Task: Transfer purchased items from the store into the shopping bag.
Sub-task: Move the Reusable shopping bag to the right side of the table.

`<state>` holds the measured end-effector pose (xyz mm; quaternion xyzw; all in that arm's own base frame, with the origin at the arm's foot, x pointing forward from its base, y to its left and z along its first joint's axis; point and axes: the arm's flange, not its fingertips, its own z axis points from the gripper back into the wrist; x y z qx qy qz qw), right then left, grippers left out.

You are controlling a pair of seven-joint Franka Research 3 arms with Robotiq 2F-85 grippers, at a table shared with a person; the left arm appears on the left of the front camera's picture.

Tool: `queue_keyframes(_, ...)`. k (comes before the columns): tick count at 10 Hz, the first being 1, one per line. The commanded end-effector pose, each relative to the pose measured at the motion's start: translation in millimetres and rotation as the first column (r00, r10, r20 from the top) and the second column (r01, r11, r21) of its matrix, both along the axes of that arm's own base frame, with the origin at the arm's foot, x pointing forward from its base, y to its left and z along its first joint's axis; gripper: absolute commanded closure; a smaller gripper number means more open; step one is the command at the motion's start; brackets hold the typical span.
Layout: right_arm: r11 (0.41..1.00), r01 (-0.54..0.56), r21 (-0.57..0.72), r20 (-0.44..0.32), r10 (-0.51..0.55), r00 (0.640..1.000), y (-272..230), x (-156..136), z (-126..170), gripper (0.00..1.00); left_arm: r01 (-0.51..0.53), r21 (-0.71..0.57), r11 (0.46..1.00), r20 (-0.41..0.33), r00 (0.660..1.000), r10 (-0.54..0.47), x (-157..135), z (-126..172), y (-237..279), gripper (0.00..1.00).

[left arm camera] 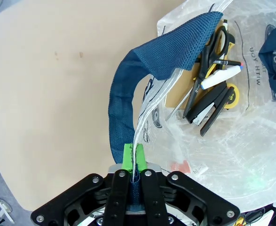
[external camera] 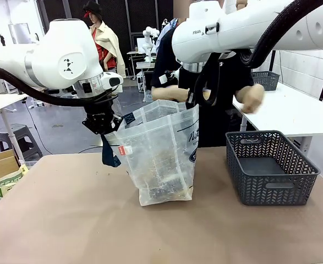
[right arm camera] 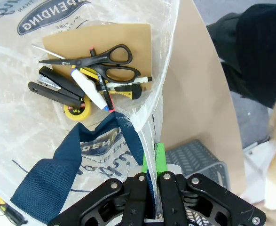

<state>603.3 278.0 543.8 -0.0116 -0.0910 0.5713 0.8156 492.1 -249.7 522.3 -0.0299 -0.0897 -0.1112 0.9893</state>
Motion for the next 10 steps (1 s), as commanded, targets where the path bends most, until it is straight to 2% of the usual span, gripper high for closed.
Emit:
queue_keyframes(1,1.0,0.006,0.001,0.002,-0.006,1.0,-1.3,-0.1,1.1,1.0,-0.008,-0.007,1.0,-0.001,1.0,0.008,-0.4,1.6,0.9,1.0)
queue_keyframes(10,1.0,0.006,0.001,0.002,-0.006,1.0,-1.3,-0.1,1.1,1.0,-0.008,-0.007,1.0,-0.001,1.0,0.008,-0.4,1.6,0.9,1.0)
